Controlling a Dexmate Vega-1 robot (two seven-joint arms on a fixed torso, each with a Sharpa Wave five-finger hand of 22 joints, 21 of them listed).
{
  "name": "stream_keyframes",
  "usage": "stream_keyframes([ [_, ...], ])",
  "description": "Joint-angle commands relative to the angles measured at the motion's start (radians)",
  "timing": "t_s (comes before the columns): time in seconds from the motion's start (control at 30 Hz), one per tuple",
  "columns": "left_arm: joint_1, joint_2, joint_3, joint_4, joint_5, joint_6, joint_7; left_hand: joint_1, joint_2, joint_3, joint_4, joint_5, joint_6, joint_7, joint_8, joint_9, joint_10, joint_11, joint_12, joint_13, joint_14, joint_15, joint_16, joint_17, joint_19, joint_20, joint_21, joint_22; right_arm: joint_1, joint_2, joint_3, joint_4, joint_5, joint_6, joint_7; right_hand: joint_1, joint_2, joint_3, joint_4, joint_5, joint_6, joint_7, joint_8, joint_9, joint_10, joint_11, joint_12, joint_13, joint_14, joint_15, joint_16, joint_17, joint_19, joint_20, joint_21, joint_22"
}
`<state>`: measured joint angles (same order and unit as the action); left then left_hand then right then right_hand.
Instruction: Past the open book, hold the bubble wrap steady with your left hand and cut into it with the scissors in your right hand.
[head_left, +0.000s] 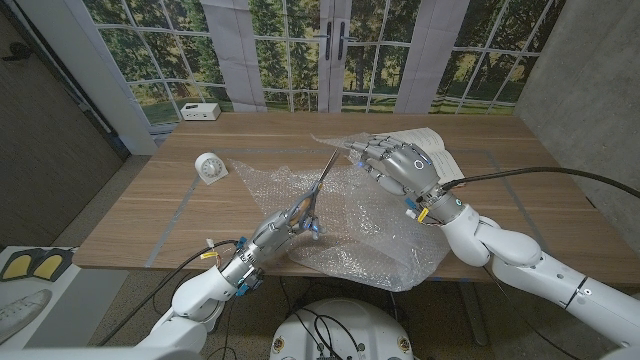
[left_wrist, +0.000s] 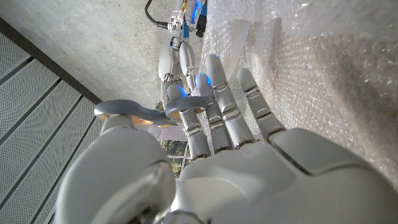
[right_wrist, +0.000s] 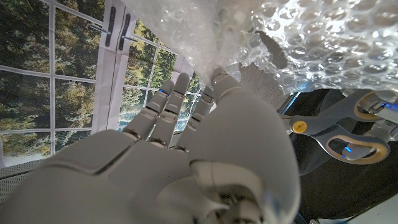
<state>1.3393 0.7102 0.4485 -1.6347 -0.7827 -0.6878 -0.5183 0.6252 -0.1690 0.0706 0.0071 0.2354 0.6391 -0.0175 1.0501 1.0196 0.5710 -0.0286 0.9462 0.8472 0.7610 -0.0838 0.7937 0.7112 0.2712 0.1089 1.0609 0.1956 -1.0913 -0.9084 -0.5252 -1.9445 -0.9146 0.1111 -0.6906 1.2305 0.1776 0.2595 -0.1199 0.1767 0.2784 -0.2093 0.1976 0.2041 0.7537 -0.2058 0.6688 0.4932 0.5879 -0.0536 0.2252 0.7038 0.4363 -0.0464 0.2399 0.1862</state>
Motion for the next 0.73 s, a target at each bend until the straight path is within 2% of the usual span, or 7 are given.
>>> stream_keyframes([
  [0.03,0.042,-0.007,-0.019,0.003,0.007,-0.061,0.026,0.005,0.0,-0.008,-0.001,0.007,-0.001,0.008,0.001,-0.001,0.095,-0.094,-0.003,0.003,0.001,-0.046,-0.001,0.005,0.003,0.012,-0.004,0.002,-0.028,0.011,0.004,-0.032,-0.006,-0.03,0.018,0.008,0.0,0.002,0.004,0.004,0.0,0.004,-0.003,0.0,0.011,0.003,0.005,0.002,0.011,-0.187,-0.001,0.003,0.009,-0.003,0.001,0.003],
  [0.33,0.081,-0.001,-0.027,-0.019,0.034,-0.083,0.066,0.005,0.005,-0.017,-0.001,0.011,-0.003,0.009,0.005,0.006,0.096,-0.093,-0.003,0.006,0.001,-0.044,-0.002,0.007,0.003,0.01,-0.007,0.002,-0.033,0.006,0.001,-0.034,-0.016,-0.022,0.011,0.009,-0.001,0.002,0.003,0.004,0.001,0.004,-0.002,0.0,0.014,0.003,0.006,0.001,0.013,-0.187,-0.002,0.003,0.012,0.0,0.001,0.002],
  [0.73,0.086,0.001,-0.025,-0.021,0.049,-0.076,0.1,0.004,0.012,-0.027,-0.001,0.016,-0.004,0.008,0.004,0.004,0.096,-0.092,-0.005,0.006,0.002,-0.045,-0.004,0.006,0.002,0.012,-0.011,0.003,-0.024,0.011,-0.002,-0.003,-0.001,0.003,0.0,0.008,-0.002,0.001,0.002,0.004,0.001,0.004,-0.003,0.0,0.016,0.003,0.007,0.0,0.015,-0.187,-0.002,0.001,0.014,0.002,0.001,0.002],
])
